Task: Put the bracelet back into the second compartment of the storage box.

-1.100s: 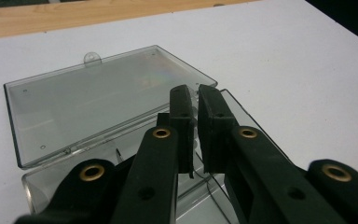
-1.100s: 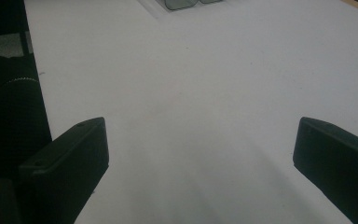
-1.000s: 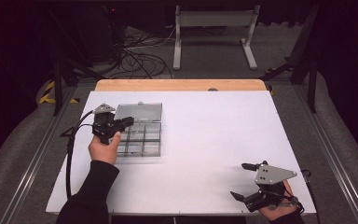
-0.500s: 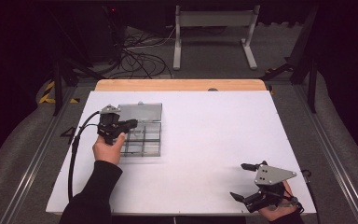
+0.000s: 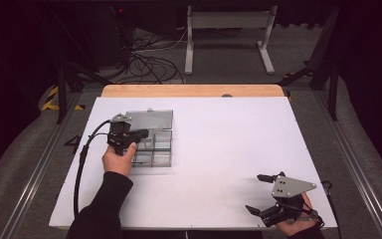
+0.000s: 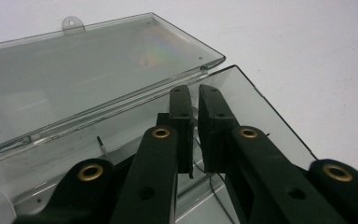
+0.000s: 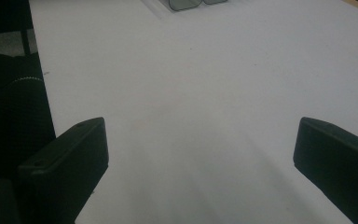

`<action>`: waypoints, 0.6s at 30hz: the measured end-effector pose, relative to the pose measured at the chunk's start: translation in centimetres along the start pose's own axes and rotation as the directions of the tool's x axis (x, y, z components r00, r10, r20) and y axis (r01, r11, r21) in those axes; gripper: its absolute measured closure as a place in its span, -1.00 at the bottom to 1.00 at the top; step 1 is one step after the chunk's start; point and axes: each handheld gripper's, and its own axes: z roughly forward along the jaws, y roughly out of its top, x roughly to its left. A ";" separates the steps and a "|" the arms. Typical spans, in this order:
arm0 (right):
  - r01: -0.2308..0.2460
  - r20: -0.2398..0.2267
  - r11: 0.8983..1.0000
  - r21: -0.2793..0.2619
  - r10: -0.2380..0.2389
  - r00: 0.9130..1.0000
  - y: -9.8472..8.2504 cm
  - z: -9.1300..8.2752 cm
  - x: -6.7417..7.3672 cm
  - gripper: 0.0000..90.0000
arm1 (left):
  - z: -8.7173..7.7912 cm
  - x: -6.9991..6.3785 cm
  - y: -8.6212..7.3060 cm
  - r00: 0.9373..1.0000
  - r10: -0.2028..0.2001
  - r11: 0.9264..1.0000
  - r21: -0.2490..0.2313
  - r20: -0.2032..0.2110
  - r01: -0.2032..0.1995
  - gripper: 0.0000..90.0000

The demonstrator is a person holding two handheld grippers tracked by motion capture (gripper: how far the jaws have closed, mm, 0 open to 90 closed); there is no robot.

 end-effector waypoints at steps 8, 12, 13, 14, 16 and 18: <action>0.000 -0.002 1.000 0.001 0.000 1.000 0.0 0.0 0.0 -0.92 | 0.2 0.8 -0.3 1.000 -0.023 1.000 0.012 -0.009 0.023 0.67; 0.000 -0.005 1.000 0.000 0.000 1.000 0.0 0.0 0.0 -0.92 | -0.3 0.9 -0.2 1.000 -0.005 1.000 -0.009 -0.023 0.005 0.37; 0.000 -0.006 1.000 0.000 0.000 1.000 0.0 0.0 0.0 -0.92 | -0.4 0.8 -0.2 1.000 0.003 1.000 -0.017 -0.030 -0.004 0.30; 0.000 -0.006 1.000 0.000 0.000 1.000 0.0 0.0 0.0 -0.92 | -0.6 0.8 -0.1 0.999 0.011 1.000 -0.025 -0.037 -0.012 0.21; 0.000 -0.005 1.000 -0.001 0.000 1.000 0.0 0.0 0.0 -0.92 | -0.9 0.6 -0.1 0.999 0.021 0.999 -0.040 -0.042 -0.023 0.10; 0.000 -0.004 1.000 -0.002 0.000 1.000 0.0 0.0 0.0 -0.92 | -1.2 0.4 0.0 0.999 0.032 0.998 -0.054 -0.038 -0.034 0.02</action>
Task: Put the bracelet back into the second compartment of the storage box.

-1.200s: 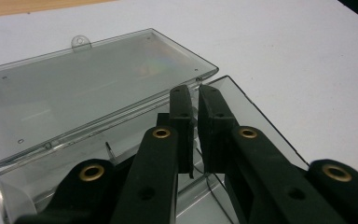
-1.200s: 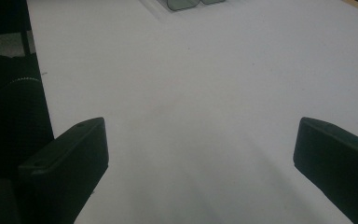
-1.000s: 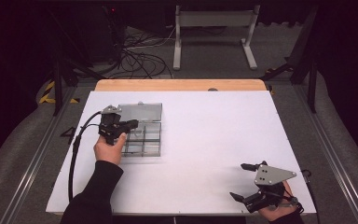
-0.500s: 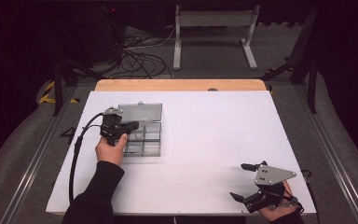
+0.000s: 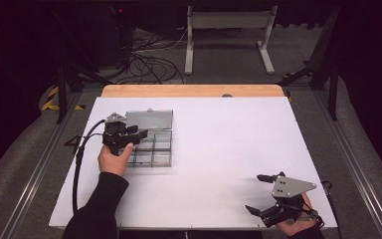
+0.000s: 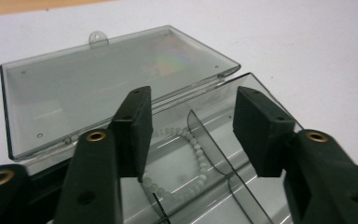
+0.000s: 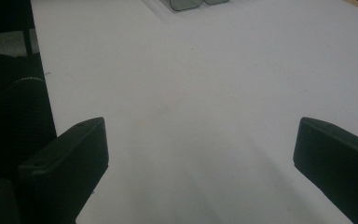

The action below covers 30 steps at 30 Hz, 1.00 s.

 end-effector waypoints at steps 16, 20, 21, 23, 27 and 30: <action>-0.001 0.003 1.000 -0.003 0.001 1.000 0.0 0.0 0.0 -0.92 | -3.6 -2.2 0.4 0.996 0.086 0.992 -0.097 0.037 -0.082 -0.20; -0.001 0.003 1.000 -0.003 0.001 1.000 0.0 0.0 0.0 -0.92 | -4.7 -2.6 0.4 0.993 0.105 0.988 -0.116 0.047 -0.099 -0.22; -0.001 0.003 1.000 -0.003 0.001 1.000 0.0 0.0 0.0 -0.92 | -5.0 -2.8 0.4 0.993 0.109 0.988 -0.119 0.052 -0.102 -0.22; -0.001 0.002 1.000 -0.002 0.001 1.000 0.0 0.0 0.0 -0.92 | -5.5 -3.1 0.3 0.991 0.120 0.986 -0.123 0.057 -0.113 -0.22; -0.002 0.000 1.000 -0.001 0.002 1.000 0.0 0.0 -0.1 -0.92 | -6.4 -3.6 0.3 0.988 0.140 0.982 -0.135 0.068 -0.130 -0.23; -0.002 0.001 1.000 -0.001 0.002 1.000 0.0 0.0 0.0 -0.92 | -6.9 -3.9 0.2 0.987 0.141 0.982 -0.140 0.077 -0.129 -0.23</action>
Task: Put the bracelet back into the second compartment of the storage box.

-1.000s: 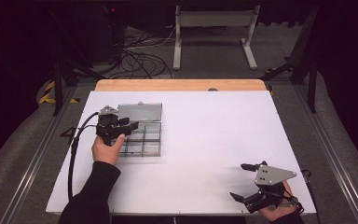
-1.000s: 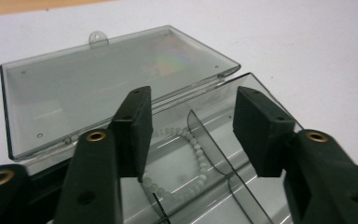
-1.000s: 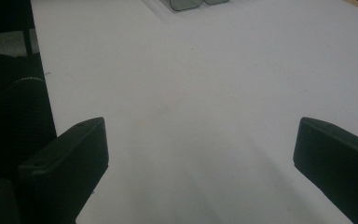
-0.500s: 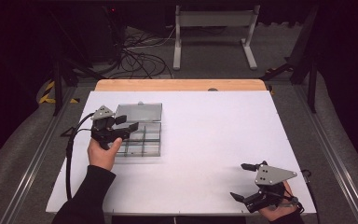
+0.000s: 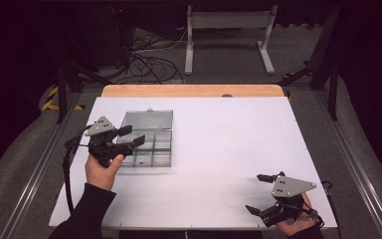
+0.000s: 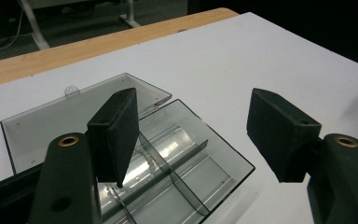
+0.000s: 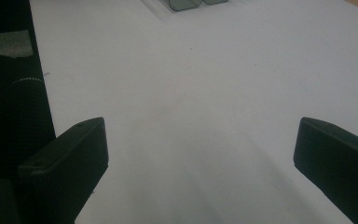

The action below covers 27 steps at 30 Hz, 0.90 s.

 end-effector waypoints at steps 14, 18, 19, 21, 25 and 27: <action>-0.003 -0.002 1.000 -0.001 0.003 1.000 0.0 0.0 0.0 -0.92 | -1.6 -1.3 0.3 0.999 0.041 0.999 -0.002 0.005 -0.041 -0.25; -0.004 -0.001 1.000 -0.001 0.004 1.000 0.0 0.0 0.1 -0.92 | -2.0 -1.6 0.5 0.999 0.052 0.999 -0.004 0.017 -0.052 -0.27; -0.004 0.000 1.000 -0.001 0.004 1.000 0.0 0.0 0.1 -0.92 | -2.1 -1.8 0.5 0.999 0.050 0.999 -0.007 0.019 -0.050 -0.27; -0.005 0.000 1.000 -0.001 0.005 1.000 0.0 -0.1 0.1 -0.92 | -2.2 -1.9 0.5 0.998 0.055 0.998 -0.007 0.025 -0.055 -0.28; -0.005 0.002 1.000 -0.003 0.005 1.000 0.0 -0.1 0.1 -0.92 | -2.6 -2.2 0.4 0.996 0.079 0.997 -0.018 0.038 -0.078 -0.31; -0.006 0.001 1.000 -0.003 0.006 1.000 -0.1 -0.1 0.1 -0.92 | -3.0 -2.5 0.4 0.994 0.094 0.995 -0.035 0.056 -0.092 -0.33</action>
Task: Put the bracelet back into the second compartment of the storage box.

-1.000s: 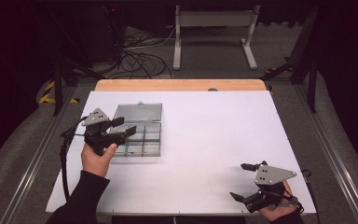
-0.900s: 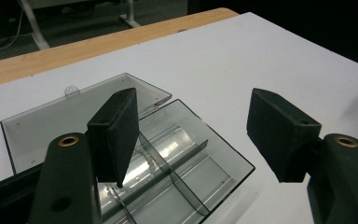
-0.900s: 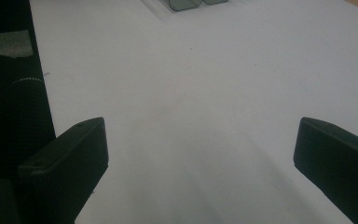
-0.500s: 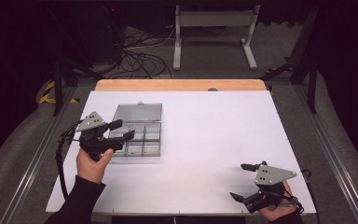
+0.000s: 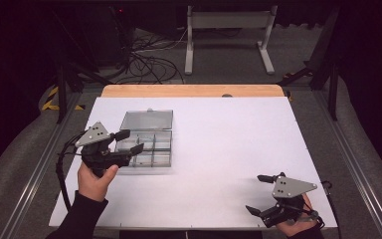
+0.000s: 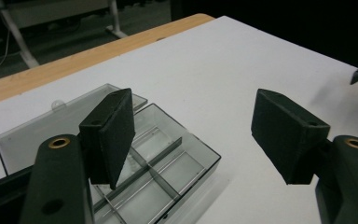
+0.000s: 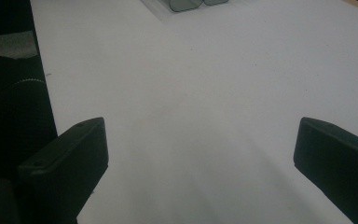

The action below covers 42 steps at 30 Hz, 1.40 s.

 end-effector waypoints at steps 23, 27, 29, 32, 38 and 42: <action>0.002 -0.001 1.000 -0.001 -0.002 1.000 0.0 0.0 0.1 -0.92 | -2.5 -2.3 -3.0 0.993 0.081 0.996 -0.029 0.084 -0.078 -0.42; 0.004 -0.003 1.000 0.002 -0.004 1.000 0.0 0.0 0.1 -0.92 | -2.5 -2.5 -3.8 0.993 0.078 0.997 -0.020 0.088 -0.077 -0.42; 0.004 -0.003 1.000 0.001 -0.004 1.000 0.0 0.0 0.1 -0.92 | -2.5 -2.5 -4.2 0.993 0.078 0.997 -0.017 0.088 -0.077 -0.42; 0.004 -0.004 1.000 0.000 -0.004 1.000 0.0 0.0 0.1 -0.92 | -2.6 -2.6 -4.6 0.993 0.077 0.997 -0.012 0.087 -0.076 -0.42; 0.003 -0.005 1.000 0.000 -0.003 1.000 0.0 0.0 0.1 -0.92 | -2.3 -2.7 -5.7 0.992 0.097 0.995 -0.011 0.082 -0.097 -0.42; 0.007 -0.007 1.000 0.000 -0.007 1.000 0.0 0.0 0.1 -0.92 | -1.9 -2.6 -6.6 0.991 0.101 0.995 0.000 0.091 -0.101 -0.42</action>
